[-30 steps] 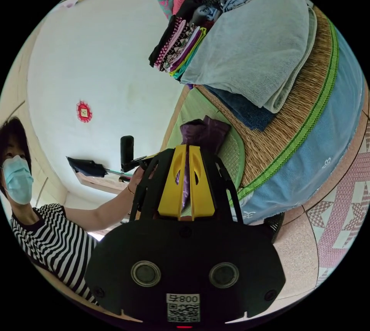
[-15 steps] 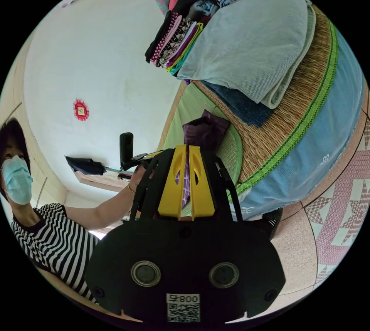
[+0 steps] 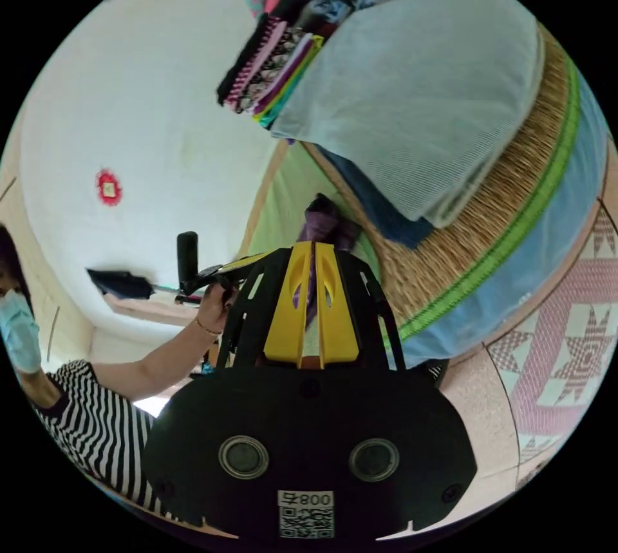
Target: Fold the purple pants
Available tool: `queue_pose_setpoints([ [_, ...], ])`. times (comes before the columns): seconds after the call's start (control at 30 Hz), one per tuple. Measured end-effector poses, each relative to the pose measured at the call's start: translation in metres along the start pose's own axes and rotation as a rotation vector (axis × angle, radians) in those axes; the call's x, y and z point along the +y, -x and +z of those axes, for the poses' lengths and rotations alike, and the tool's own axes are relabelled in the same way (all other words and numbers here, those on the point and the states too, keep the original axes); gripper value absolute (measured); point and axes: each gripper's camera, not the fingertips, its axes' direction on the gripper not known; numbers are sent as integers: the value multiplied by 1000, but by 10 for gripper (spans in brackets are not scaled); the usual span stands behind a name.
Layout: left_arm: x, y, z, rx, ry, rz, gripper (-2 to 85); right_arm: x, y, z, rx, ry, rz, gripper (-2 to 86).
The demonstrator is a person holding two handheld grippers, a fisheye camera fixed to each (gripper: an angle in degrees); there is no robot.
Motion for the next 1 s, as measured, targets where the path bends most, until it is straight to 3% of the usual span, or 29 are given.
queue_pose_setpoints([
  [0.13,21,12,5,40,-9,-12,26,-15,55,-11,67,-24,-110,1],
  [0.27,48,25,4,57,-17,-18,22,-45,136,17,198,93,-309,0],
  [0.4,75,33,5,87,-18,-12,19,-63,193,63,579,274,-437,0],
  [0.5,102,34,7,102,-18,31,16,-59,225,57,632,276,-472,0],
  [0.8,235,91,-41,101,-206,-125,3,-100,332,33,589,198,-428,1],
  [1.0,410,179,-80,-89,-248,-562,1,-108,434,63,350,295,-541,0],
])
